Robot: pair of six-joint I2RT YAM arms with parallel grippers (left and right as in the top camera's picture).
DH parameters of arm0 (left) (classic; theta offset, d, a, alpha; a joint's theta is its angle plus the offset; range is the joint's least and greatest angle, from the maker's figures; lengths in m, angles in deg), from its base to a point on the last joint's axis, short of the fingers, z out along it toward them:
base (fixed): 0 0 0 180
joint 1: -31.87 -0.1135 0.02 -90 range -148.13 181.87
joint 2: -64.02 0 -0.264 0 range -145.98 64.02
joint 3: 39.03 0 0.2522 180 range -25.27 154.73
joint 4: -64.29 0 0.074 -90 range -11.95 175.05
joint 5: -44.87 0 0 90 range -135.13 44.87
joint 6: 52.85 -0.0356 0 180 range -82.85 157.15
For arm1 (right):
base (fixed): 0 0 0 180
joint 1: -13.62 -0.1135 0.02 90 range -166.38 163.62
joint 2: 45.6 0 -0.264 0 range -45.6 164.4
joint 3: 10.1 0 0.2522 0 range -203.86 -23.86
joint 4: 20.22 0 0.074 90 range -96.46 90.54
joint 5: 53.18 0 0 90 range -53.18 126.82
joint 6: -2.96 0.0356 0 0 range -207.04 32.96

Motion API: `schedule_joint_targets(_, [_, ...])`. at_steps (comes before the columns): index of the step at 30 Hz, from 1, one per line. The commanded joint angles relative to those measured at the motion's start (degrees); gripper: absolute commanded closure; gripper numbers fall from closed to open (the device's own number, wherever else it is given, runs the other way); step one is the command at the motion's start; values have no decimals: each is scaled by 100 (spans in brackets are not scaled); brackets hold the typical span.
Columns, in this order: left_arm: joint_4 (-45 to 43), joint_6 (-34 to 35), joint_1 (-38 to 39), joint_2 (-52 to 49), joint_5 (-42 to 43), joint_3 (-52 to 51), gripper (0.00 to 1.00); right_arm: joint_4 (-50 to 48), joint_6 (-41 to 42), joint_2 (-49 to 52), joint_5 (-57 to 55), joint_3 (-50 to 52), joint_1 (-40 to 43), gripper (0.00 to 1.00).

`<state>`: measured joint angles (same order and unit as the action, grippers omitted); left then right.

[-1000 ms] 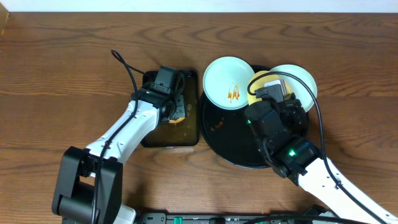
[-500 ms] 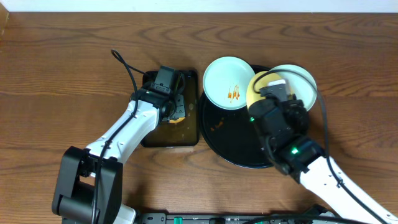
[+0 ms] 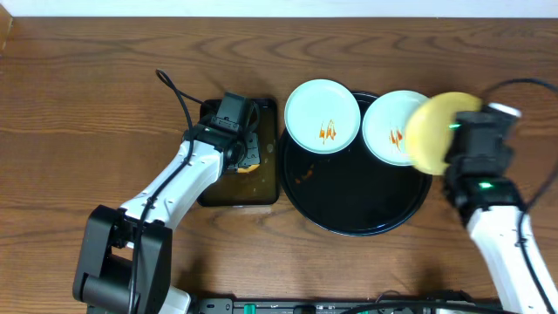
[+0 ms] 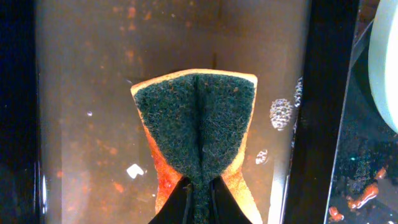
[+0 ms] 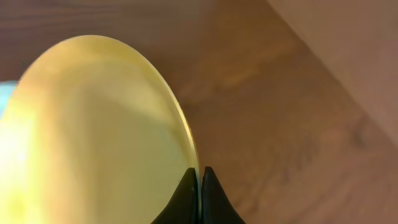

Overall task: Clean dirty plates on tray and stack at the side
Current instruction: 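Carry the yellow plate right and set it on the table, then grip the right pale blue plate rim with the right gripper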

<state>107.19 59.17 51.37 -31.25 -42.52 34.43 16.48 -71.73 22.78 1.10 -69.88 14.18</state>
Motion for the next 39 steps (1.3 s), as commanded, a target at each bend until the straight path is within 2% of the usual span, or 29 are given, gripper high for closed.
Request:
schedule_joint_targets(1, [-2, -79, -22, -17, -72, -35, 92, 7, 645, -81, 719, -122, 1003, 99])
schedule_joint_targets(9, [2, -79, -20, -17, -72, -35, 92, 20, 844, 376, 1659, -116, 2839, 99])
schedule_joint_targets(12, [22, -79, -20, -17, -72, -35, 92, -68, 844, 732, 1939, -111, 3193, 99])
schedule_joint_targets(15, [20, -79, -20, -17, -72, -35, 92, -577, 656, 1174, 2426, -111, 3366, 99])
schedule_joint_targets(19, [22, -79, -20, -17, -72, -35, 92, -892, 387, 1473, 2835, -111, 3364, 99])
schedule_joint_targets(24, [22, -76, -20, -17, -72, -35, 92, -846, 310, 1515, 3261, -114, 3342, 76])
schedule_joint_targets(25, [22, -76, -20, -17, -72, -35, 93, -852, 190, 1495, 3552, -114, 3318, 71])
schedule_joint_targets(31, [17, -76, -20, -17, -72, -35, 92, -1099, -503, 1478, 5845, -114, 2970, 61])
schedule_joint_targets(39, [42, -79, -20, -17, -72, -35, 92, -811, -643, 1622, 5897, -111, 2028, 60])
